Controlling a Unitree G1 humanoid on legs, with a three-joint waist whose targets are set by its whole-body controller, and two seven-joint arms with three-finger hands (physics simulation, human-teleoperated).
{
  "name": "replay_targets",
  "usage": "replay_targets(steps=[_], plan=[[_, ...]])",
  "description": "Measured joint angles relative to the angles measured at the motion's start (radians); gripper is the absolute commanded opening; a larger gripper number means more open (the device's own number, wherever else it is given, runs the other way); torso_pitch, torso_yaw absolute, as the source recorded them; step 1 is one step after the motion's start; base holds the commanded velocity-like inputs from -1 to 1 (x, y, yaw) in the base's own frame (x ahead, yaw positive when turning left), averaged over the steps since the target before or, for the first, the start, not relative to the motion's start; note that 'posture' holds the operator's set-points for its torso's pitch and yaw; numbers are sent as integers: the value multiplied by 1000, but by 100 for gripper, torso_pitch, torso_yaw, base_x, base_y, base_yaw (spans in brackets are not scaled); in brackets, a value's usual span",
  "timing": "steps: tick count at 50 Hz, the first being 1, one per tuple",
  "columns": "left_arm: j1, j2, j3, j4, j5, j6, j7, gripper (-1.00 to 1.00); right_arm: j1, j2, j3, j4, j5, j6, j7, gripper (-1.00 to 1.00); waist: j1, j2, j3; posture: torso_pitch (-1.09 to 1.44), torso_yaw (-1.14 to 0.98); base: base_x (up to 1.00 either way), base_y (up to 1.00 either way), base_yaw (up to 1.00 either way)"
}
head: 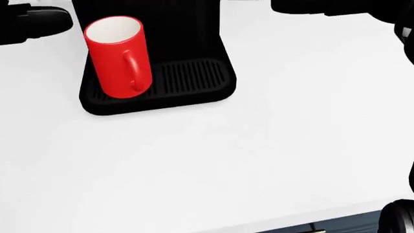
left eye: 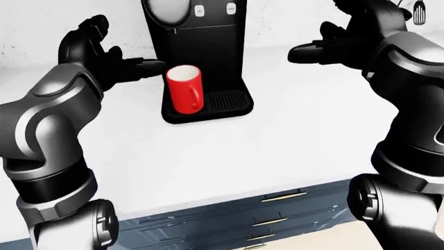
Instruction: Press the button on the coffee machine to serve coffee.
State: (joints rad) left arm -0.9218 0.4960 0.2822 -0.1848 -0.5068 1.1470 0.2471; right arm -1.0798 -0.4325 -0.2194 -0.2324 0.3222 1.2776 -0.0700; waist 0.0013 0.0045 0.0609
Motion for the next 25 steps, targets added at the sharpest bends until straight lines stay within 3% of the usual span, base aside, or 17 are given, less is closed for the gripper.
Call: replay_targets(steps=[5, 9, 14, 18, 25], plan=[[4, -12, -23, 4, -13, 7, -9, 100, 14, -12, -17, -15, -13, 0, -11, 100, 4, 12, -10, 0, 0, -2, 0, 83], [-10, 6, 17, -8, 1, 1, 4, 100, 2, -2, 9, -9, -2, -9, -3, 100, 11, 10, -8, 0, 0, -3, 0, 40], [17, 6, 12, 8, 8, -7, 4, 100, 3, 9, 22, -7, -2, -15, 2, 100, 40, 15, -10, 0, 0, -8, 0, 57], [-1, 8, 17, 1, 13, -9, 8, 100, 12, -2, 28, -5, -11, -12, 5, 100, 30, -38, 21, 0, 0, 0, 0, 0], [6, -6, -11, 8, -11, 1, -7, 100, 23, -5, 3, 4, -57, -15, -11, 100, -5, 5, 14, 0, 0, 0, 0, 0]])
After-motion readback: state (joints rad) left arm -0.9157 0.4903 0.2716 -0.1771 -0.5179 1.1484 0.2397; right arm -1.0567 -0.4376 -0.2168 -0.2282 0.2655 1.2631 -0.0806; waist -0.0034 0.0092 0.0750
